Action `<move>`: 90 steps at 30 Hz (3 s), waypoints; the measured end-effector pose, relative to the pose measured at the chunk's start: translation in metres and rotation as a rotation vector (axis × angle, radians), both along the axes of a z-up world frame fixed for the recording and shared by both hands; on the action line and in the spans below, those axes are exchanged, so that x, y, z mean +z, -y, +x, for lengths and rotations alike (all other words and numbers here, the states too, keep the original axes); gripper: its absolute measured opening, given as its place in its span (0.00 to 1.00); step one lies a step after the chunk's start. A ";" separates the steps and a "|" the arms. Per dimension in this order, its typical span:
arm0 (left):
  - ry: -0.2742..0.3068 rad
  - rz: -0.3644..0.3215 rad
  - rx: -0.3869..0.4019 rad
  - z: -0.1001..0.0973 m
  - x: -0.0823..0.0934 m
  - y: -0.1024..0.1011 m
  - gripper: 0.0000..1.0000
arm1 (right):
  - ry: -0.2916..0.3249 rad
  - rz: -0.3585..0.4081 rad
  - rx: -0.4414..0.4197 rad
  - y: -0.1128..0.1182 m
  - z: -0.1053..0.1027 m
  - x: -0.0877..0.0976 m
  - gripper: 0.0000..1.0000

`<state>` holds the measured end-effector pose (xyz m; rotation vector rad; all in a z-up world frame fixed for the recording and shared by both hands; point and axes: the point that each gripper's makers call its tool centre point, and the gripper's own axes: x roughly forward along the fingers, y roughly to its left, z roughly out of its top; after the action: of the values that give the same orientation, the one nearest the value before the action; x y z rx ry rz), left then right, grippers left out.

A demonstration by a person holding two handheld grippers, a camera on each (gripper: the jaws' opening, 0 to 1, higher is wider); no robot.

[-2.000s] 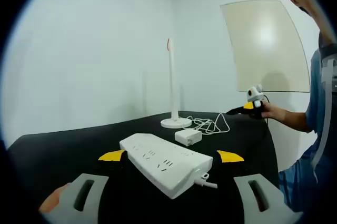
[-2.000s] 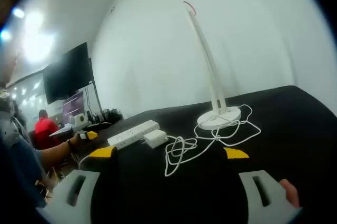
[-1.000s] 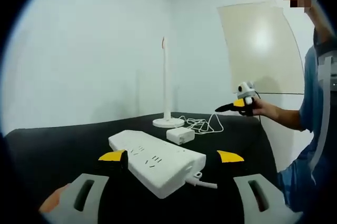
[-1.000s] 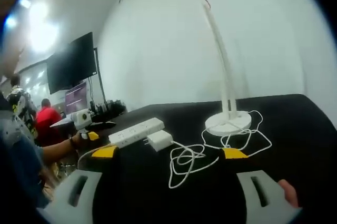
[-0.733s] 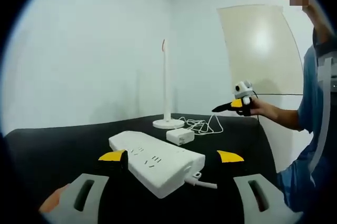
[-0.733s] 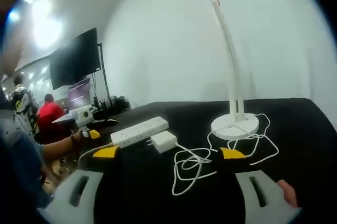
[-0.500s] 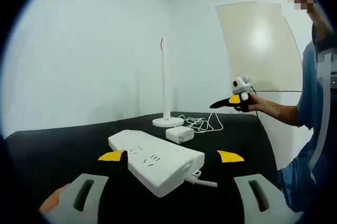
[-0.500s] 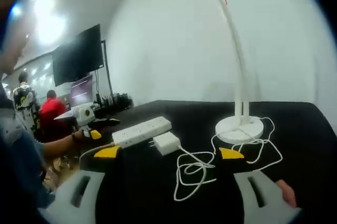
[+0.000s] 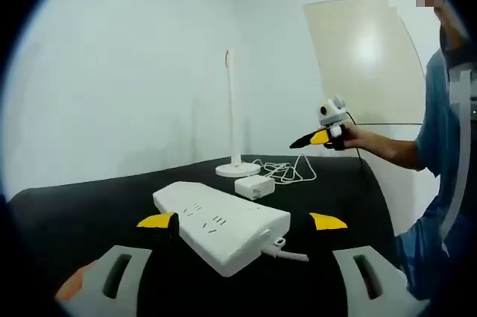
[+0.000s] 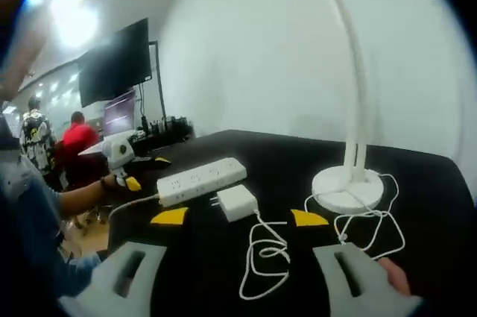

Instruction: Insert the desk lamp plug into the socket, turn on the power strip switch, turn on the lamp switch, then turn off the lamp switch, turn off the power strip switch, and remove the plug from the socket.

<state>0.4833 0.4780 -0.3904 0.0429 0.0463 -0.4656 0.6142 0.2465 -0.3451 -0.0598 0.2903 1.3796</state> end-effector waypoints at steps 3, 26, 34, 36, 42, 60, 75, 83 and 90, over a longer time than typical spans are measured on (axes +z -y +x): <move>-0.010 0.016 0.002 0.001 -0.003 0.001 0.66 | 0.010 -0.009 0.011 -0.006 0.000 0.000 0.50; -0.043 0.030 0.016 0.004 -0.011 0.000 0.63 | 0.061 -0.351 0.053 -0.033 0.027 -0.028 0.24; -0.048 0.029 0.016 0.004 -0.012 0.002 0.63 | 0.082 -0.499 0.097 -0.043 0.032 -0.038 0.22; -0.048 0.030 0.015 0.004 -0.012 0.002 0.63 | 0.085 -0.540 0.121 -0.046 0.032 -0.041 0.22; -0.040 0.016 0.016 0.003 -0.010 -0.001 0.62 | 0.128 -0.622 0.138 -0.055 0.040 -0.052 0.17; -0.041 0.009 0.014 0.003 -0.010 0.000 0.60 | 0.150 -0.770 0.206 -0.073 0.041 -0.079 0.16; -0.034 0.002 0.010 0.004 -0.008 0.001 0.60 | 0.146 -0.887 0.258 -0.080 0.048 -0.095 0.11; -0.038 0.006 0.008 0.004 -0.009 0.003 0.60 | 0.166 -0.920 0.275 -0.084 0.051 -0.100 0.08; -0.038 0.005 0.006 0.004 -0.008 0.004 0.60 | 0.240 -0.877 0.268 -0.083 0.048 -0.093 0.07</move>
<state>0.4875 0.4738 -0.3987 0.0391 0.0850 -0.4601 0.6624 0.3294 -0.4378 -1.0125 0.6836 1.3979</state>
